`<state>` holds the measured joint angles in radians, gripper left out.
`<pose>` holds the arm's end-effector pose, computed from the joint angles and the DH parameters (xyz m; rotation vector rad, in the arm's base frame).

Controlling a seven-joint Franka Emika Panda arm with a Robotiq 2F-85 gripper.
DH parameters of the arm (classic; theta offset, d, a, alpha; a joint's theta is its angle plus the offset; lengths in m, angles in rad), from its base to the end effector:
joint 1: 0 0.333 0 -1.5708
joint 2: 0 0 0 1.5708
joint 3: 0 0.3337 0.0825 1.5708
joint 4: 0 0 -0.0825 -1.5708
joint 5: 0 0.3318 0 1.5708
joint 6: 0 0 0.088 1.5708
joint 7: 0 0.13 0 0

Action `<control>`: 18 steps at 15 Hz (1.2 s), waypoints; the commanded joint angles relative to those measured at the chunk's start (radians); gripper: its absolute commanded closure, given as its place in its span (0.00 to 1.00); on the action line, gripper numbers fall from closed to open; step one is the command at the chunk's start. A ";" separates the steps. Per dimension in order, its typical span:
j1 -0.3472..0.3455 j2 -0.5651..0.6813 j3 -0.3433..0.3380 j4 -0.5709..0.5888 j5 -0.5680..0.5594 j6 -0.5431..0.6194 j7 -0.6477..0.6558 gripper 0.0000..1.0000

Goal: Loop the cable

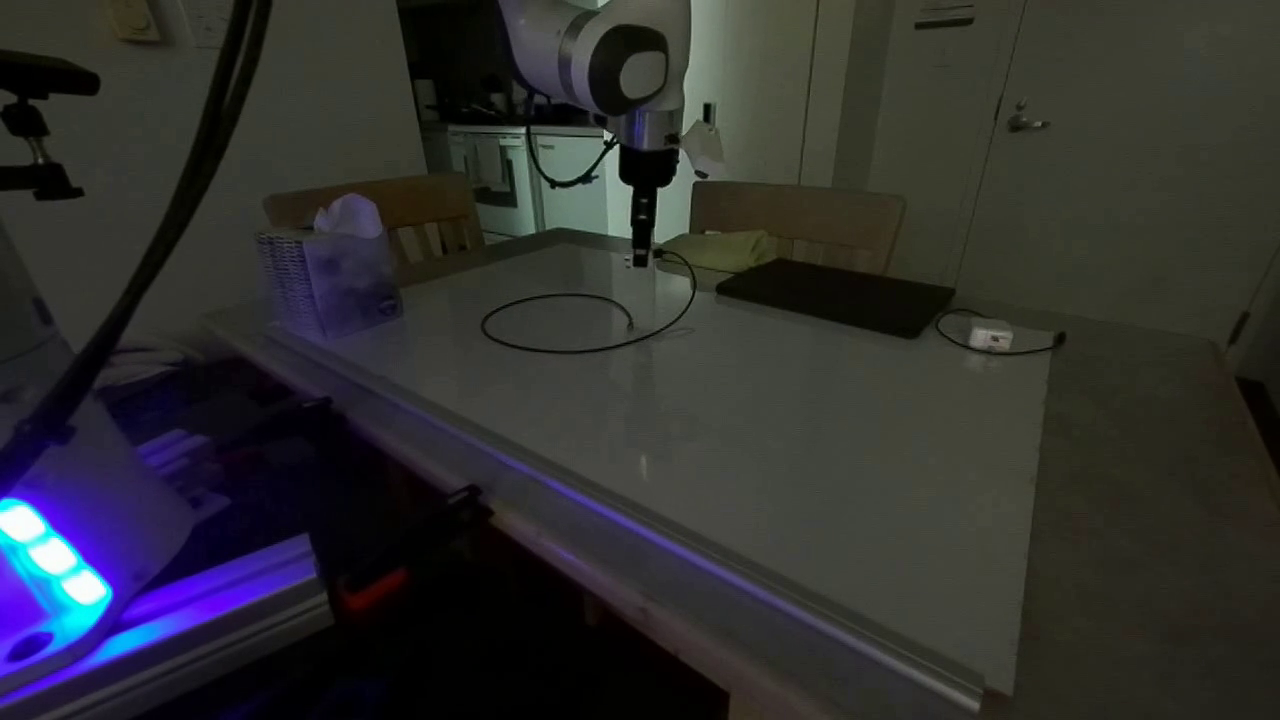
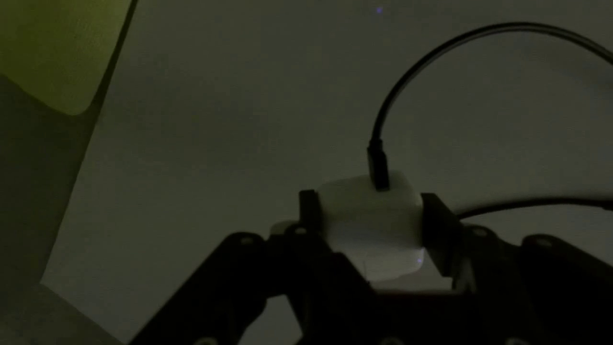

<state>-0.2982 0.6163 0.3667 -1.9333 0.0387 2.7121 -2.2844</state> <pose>0.6250 0.0229 0.2362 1.3270 2.7269 0.4373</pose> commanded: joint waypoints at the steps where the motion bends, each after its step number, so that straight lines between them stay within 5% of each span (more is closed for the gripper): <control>1: -0.038 -0.003 0.054 -0.018 0.024 0.008 -0.214 0.71; 6: 0.022 -0.011 0.022 -0.002 0.004 -0.019 -0.367 0.71; 7: -0.009 0.004 0.069 -0.002 -0.085 -0.019 -0.318 0.71; 13: 0.065 0.029 0.089 0.013 -0.225 -0.092 -0.326 0.71; 18: 0.024 0.062 0.162 0.034 -0.372 -0.281 -0.313 0.71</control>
<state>-0.2333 0.6470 0.4803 -1.9349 -0.2622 2.5240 -2.5977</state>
